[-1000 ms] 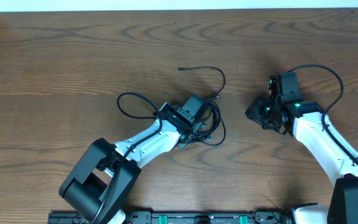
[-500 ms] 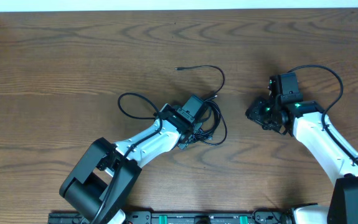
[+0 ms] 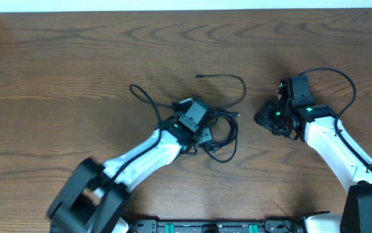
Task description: Untangle cables
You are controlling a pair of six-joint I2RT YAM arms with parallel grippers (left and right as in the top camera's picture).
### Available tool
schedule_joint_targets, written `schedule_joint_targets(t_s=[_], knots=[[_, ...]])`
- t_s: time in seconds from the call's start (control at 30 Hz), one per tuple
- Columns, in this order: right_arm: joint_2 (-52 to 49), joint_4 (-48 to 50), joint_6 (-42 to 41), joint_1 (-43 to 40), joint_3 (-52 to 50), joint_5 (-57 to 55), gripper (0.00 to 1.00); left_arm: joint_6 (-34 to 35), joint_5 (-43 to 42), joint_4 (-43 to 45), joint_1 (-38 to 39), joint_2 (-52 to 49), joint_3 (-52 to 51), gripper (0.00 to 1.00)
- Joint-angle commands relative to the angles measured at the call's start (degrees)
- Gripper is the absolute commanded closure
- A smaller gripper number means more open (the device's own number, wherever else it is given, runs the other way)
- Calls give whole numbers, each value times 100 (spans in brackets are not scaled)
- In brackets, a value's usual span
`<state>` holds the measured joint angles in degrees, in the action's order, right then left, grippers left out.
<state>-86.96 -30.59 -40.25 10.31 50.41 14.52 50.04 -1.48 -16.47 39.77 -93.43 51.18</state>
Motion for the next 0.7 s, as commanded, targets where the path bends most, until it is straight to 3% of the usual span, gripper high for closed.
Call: schedule_joint_targets(t_s=[0.0,0.23,0.4,0.5,0.6,0.63,0.67], knots=[[37,0,149,22,-17,367,69,-2127,-286,31,15,745,7,93],[37,205,1106,17,-17,2253,67,-3191,-409,31,15,1547,7,93],[37,254,1318,24,-17,2802,64,-3180,-391,-15,15,1552,4,93],[37,254,1381,24,-17,2509,62,-2490,-256,-87,15,1528,4,92],[37,254,1377,24,-17,2081,61,-1222,-197,-149,15,1480,0,71],[37,254,1379,24,-17,1965,61,-691,-197,-168,24,1458,-7,50],[37,251,1379,22,-17,1825,60,-173,-199,-232,39,1432,-7,47]])
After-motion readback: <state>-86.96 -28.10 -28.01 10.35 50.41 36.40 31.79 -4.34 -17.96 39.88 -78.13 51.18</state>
